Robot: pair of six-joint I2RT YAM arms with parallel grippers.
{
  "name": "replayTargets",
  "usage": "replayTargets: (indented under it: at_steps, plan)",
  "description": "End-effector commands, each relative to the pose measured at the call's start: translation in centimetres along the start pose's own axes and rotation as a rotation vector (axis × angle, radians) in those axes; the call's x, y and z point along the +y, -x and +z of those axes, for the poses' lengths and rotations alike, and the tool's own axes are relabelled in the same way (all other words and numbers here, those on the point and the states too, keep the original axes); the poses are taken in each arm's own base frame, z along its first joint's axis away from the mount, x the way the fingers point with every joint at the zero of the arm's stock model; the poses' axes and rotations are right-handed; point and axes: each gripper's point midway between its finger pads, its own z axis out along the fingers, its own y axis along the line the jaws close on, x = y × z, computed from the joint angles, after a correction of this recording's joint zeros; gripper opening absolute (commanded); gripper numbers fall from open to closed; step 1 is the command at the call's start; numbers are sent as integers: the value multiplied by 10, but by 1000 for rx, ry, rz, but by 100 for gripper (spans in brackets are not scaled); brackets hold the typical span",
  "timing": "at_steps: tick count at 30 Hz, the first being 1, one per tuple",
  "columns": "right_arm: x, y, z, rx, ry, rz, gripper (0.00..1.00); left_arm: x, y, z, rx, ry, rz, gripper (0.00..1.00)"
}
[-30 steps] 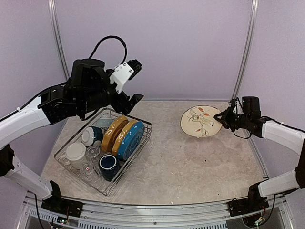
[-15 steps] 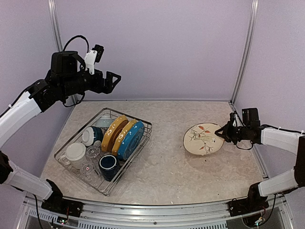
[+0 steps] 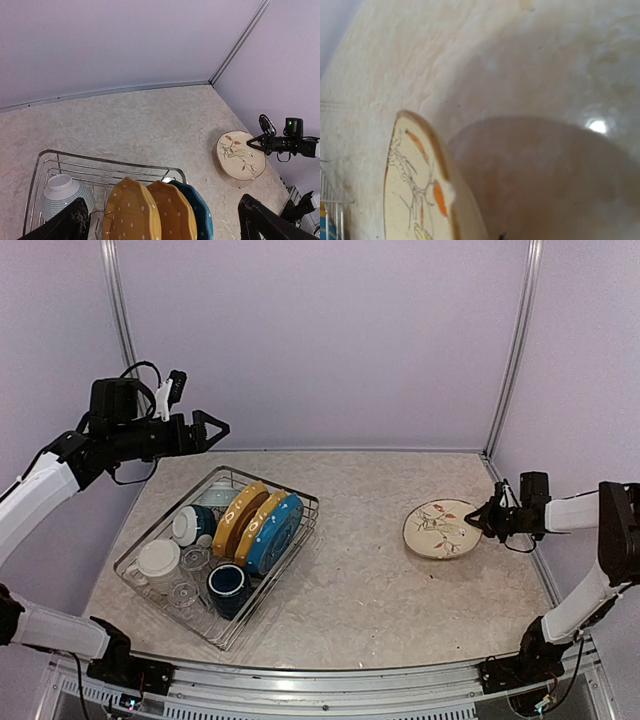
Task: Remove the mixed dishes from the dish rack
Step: Place the plate at the center of the board.
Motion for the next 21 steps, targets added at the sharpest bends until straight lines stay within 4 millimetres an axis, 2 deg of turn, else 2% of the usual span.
replayTargets:
  at_steps: [1,9,21]
  plan:
    - [20,44,-9,-77,120,-65,0,-8,1,-4,-3,-67,-7,99]
    - [-14,53,-1,-94,58,-36,0,-4,1,-7,4,-53,2,99]
    - [-49,44,8,-72,-44,-31,0,-1,0,-4,21,-72,-21,99]
